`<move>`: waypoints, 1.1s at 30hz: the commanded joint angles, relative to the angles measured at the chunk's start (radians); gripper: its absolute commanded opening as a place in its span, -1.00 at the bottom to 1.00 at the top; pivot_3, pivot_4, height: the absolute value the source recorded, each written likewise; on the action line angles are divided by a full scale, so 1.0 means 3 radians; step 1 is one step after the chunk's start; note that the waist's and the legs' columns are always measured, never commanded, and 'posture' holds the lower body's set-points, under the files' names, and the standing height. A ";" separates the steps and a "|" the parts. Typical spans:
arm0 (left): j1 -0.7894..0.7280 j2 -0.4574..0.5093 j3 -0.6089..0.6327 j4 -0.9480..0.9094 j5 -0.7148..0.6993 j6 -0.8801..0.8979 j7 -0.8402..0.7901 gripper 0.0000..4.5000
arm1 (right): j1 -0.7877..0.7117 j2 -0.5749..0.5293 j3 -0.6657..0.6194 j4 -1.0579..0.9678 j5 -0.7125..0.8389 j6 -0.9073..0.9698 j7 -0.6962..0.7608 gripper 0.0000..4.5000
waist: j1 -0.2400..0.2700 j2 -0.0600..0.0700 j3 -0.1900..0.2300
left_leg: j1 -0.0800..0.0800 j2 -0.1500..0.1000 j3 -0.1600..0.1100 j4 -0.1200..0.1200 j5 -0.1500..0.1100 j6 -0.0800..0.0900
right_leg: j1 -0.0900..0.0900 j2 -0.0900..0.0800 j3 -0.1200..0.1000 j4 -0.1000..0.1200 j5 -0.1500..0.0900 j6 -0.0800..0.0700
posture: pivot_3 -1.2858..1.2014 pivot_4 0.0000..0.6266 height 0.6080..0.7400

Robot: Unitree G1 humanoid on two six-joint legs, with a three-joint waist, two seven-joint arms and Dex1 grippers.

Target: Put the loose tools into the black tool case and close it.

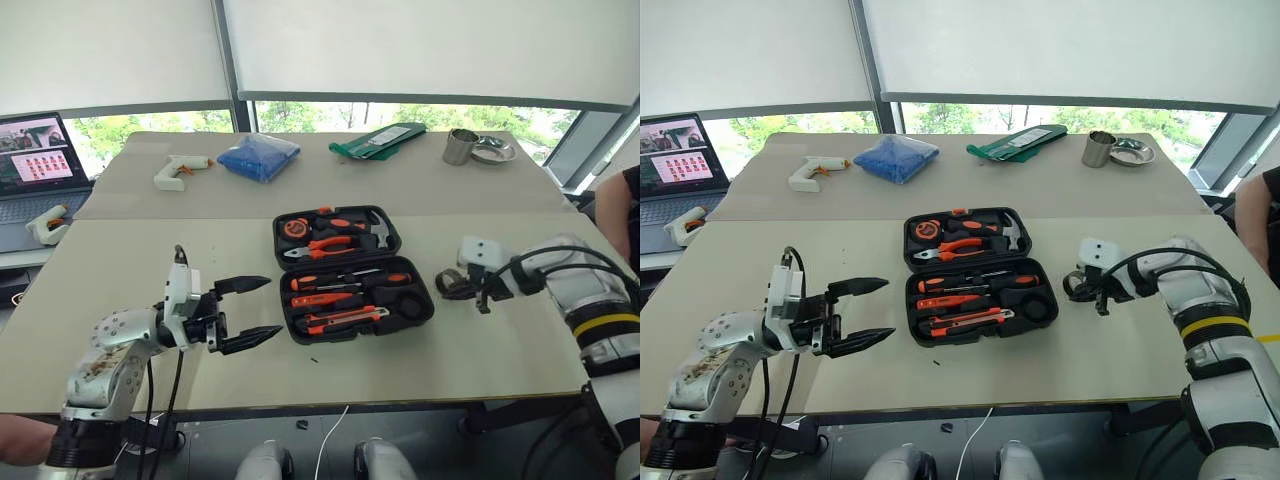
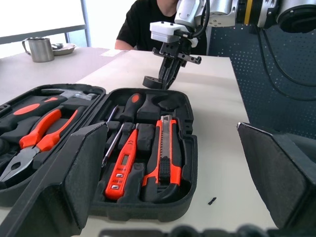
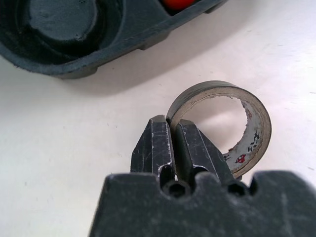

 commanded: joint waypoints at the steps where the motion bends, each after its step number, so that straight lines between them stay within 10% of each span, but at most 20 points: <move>1: -0.0062 -0.0004 -0.0008 -0.0035 -0.0017 -0.0110 -0.0066 1.00 | -0.0155 -0.0141 -0.0317 -0.0571 0.0519 0.0417 0.0554 -0.98 | -0.0005 0.0001 0.0001 | 0.0001 0.0001 0.0000 0.0000 0.0000 0.0000 | 0.0000 0.0000 0.0001 0.0000 0.0000 0.0000 | 0.03 -0.52 1.00; 9: -0.0074 -0.0026 -0.0117 0.0061 0.0067 -0.0225 -0.0169 1.00 | 0.0140 -0.0073 -0.0106 -0.1769 0.0788 0.1593 0.0516 -0.98 | -0.0025 0.0001 0.0000 | 0.0004 0.0009 -0.0002 0.0001 0.0001 -0.0002 | 0.0001 0.0002 -0.0005 0.0005 0.0004 -0.0008 | 0.03 -0.52 1.00; 24: 0.0002 0.0026 -0.0142 -0.0049 0.0064 -0.0178 -0.0142 1.00 | 0.0270 -0.0015 0.0283 -0.1869 0.0370 0.1778 0.0237 -0.98 | -0.0015 0.0001 0.0000 | 0.0003 0.0004 -0.0001 0.0006 0.0001 -0.0002 | -0.0001 0.0001 -0.0003 0.0010 0.0005 -0.0007 | 0.03 -0.52 1.00; 33: -0.0095 0.0035 -0.0153 -0.0024 0.0077 -0.0148 -0.0077 1.00 | 0.0181 0.0106 0.0216 -0.1847 0.0443 0.1829 0.0244 0.38 | -0.0007 0.0001 0.0000 | 0.0003 0.0004 -0.0001 0.0007 0.0002 -0.0003 | -0.0002 0.0002 -0.0002 0.0011 0.0004 -0.0008 | 0.03 -0.52 1.00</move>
